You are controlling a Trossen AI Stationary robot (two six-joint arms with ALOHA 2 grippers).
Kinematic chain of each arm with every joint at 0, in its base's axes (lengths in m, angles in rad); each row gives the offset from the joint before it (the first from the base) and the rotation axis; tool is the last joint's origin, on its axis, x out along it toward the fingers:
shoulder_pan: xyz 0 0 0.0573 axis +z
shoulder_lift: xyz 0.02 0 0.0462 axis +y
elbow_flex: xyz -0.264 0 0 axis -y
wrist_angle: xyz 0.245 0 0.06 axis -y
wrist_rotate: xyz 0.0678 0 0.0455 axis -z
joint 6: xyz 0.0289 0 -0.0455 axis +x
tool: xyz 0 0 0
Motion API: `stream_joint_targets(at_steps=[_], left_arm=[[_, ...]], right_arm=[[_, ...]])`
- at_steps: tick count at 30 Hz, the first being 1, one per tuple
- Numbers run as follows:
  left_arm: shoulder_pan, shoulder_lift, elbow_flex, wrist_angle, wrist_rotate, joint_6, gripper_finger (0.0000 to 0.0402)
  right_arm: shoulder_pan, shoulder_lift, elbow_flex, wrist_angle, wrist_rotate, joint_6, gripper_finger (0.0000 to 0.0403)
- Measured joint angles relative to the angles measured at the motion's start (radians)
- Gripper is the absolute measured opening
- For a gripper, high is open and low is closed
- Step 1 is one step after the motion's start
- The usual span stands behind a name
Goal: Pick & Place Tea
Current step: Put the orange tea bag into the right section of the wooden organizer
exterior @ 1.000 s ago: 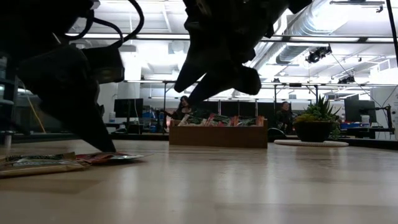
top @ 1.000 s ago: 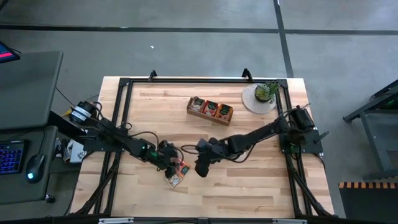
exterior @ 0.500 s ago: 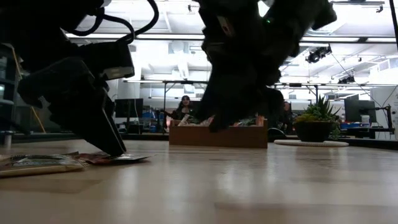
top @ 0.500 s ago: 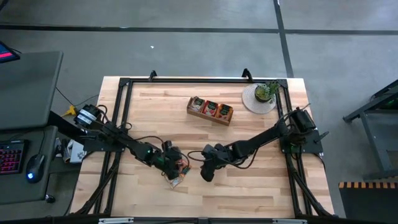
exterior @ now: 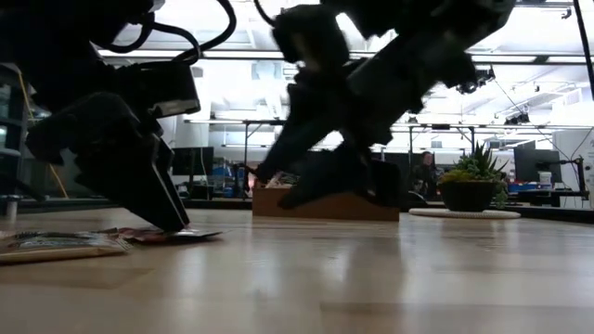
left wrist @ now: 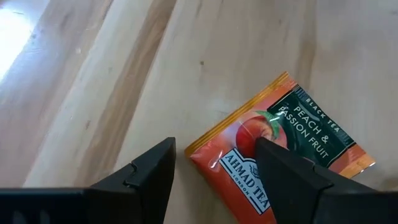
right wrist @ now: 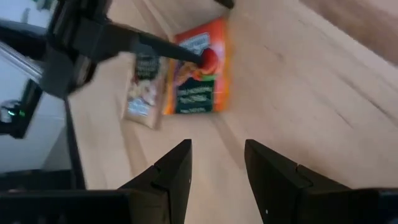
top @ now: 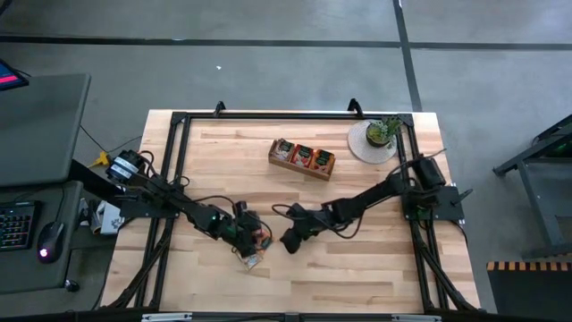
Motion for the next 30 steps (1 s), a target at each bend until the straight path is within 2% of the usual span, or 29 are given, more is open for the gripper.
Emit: stream_joint_targets(at_steps=[9,23,30], left_arm=[[0.0,-0.001,0.002,-0.036,-0.013,0.0,0.0216],[0.001,-0.001,0.002,-0.027,-0.014,0.005,0.0216],[0.001,-0.001,0.0,-0.013,-0.014,0.002,0.0216]], right_arm=[[-0.034,0.091,0.101,0.001,-0.051,0.062,0.0147],[-0.059,0.146,0.113,0.037,-0.036,0.123,0.0226],[-0.091,0.159,0.113,0.064,-0.037,0.148,0.0232]])
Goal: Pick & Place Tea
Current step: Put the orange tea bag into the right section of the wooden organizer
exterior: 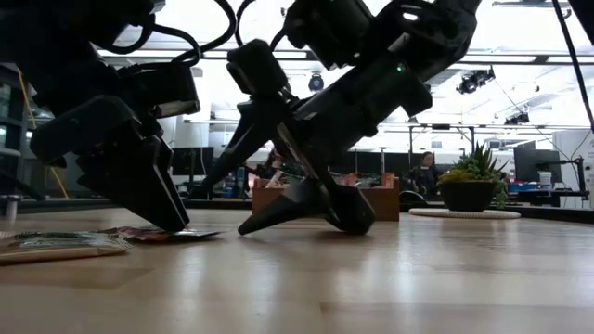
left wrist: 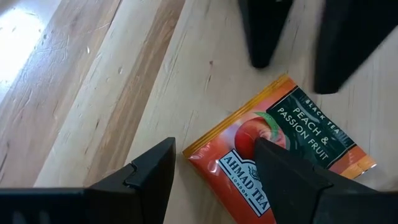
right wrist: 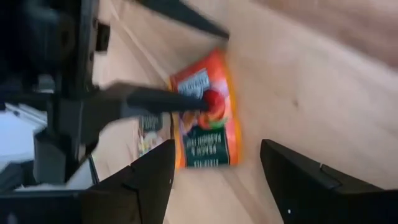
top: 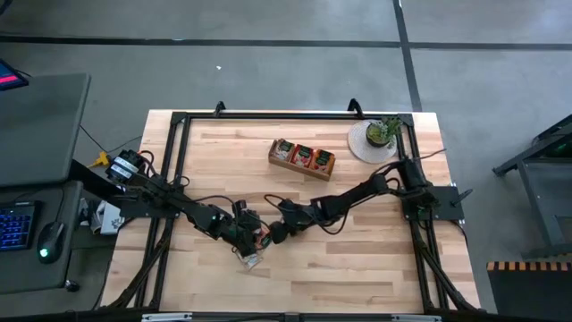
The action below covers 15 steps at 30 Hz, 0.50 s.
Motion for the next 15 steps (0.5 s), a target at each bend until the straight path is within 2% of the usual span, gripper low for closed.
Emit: stream_joint_targets(at_steps=[7,15], left_arm=[[0.0,0.0,0.0,-0.002,0.0,-0.003,0.0216],[0.0,0.0,0.0,-0.004,0.002,-0.004,0.0216]], right_arm=[[0.003,0.063,0.022,0.099,-0.04,0.013,0.0232],[0.022,0.088,0.102,-0.046,-0.075,-0.04,0.0232]])
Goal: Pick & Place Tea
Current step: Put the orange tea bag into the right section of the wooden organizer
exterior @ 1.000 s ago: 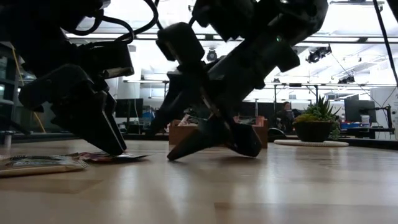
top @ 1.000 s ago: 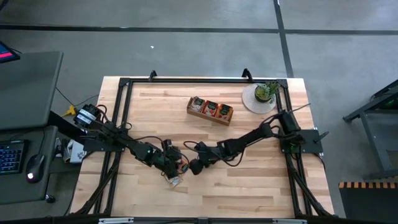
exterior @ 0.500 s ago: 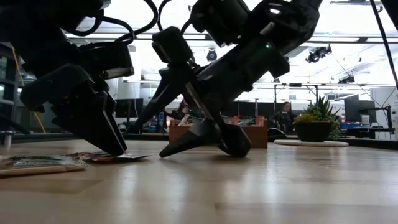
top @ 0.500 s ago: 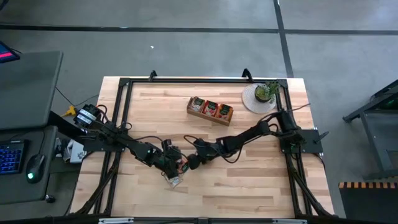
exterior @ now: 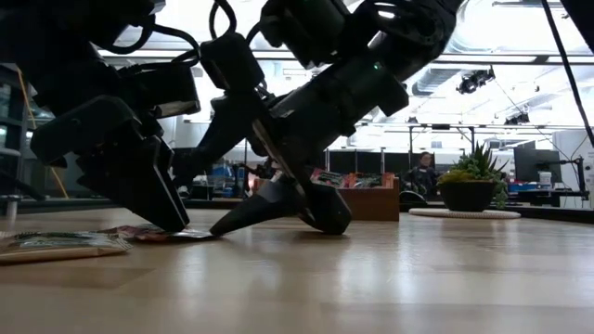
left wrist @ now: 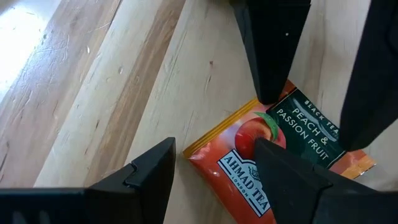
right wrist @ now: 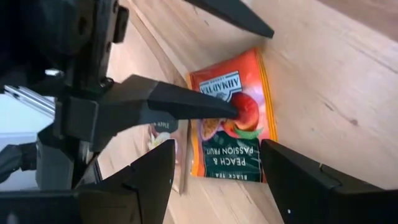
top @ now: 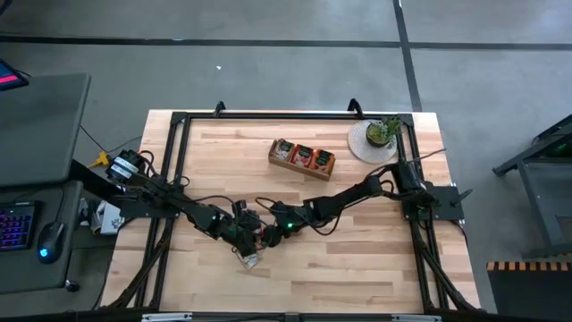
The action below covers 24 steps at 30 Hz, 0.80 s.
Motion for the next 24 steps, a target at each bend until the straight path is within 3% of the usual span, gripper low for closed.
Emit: stream_joint_targets(at_steps=[24], left_arm=[[0.0,0.0,0.0,-0.008,0.006,-0.003,0.0216]], right_arm=[[-0.059,-0.039,0.002,-0.144,-0.164,-0.085,0.0232]])
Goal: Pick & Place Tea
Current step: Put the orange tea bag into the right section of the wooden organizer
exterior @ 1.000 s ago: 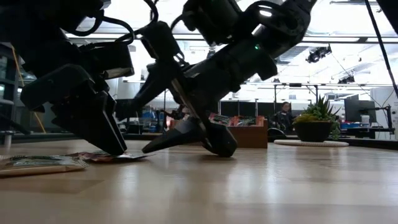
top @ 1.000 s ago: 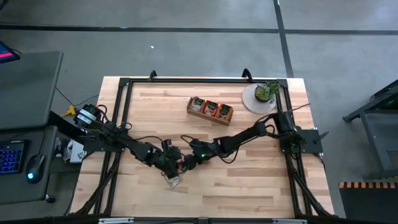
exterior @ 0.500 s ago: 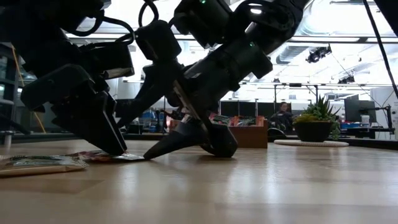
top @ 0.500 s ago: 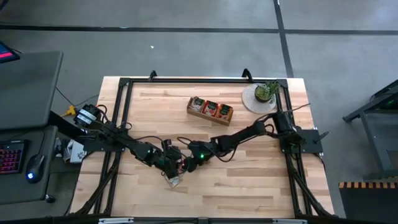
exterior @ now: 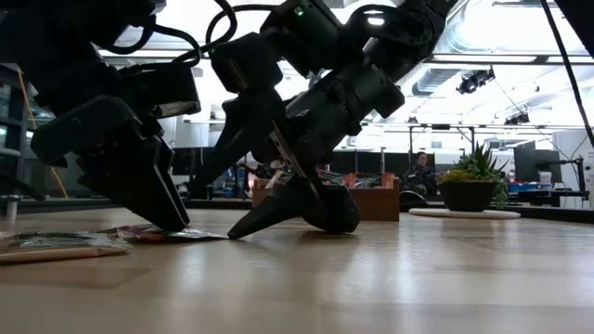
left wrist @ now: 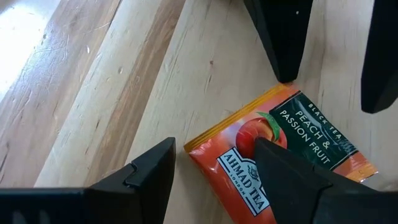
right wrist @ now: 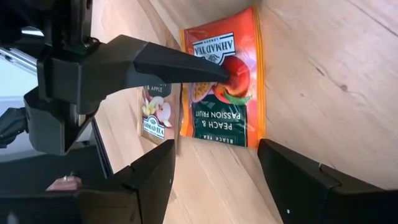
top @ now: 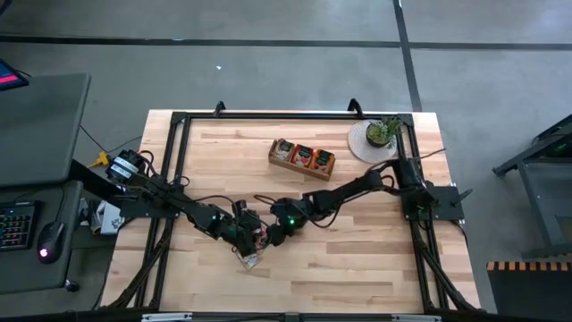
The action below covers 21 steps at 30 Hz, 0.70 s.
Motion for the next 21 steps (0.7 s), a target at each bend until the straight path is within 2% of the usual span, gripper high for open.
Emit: stream_joint_targets(at_steps=[11,21], left_arm=[[0.0,0.0,0.0,-0.001,0.001,-0.014,0.0216],[0.0,0.0,0.0,0.011,-0.003,-0.014,0.0216]], right_arm=[[-0.034,-0.001,0.0,-0.035,-0.064,-0.042,0.0232],[-0.023,-0.001,-0.003,-0.022,-0.039,-0.067,0.0232]])
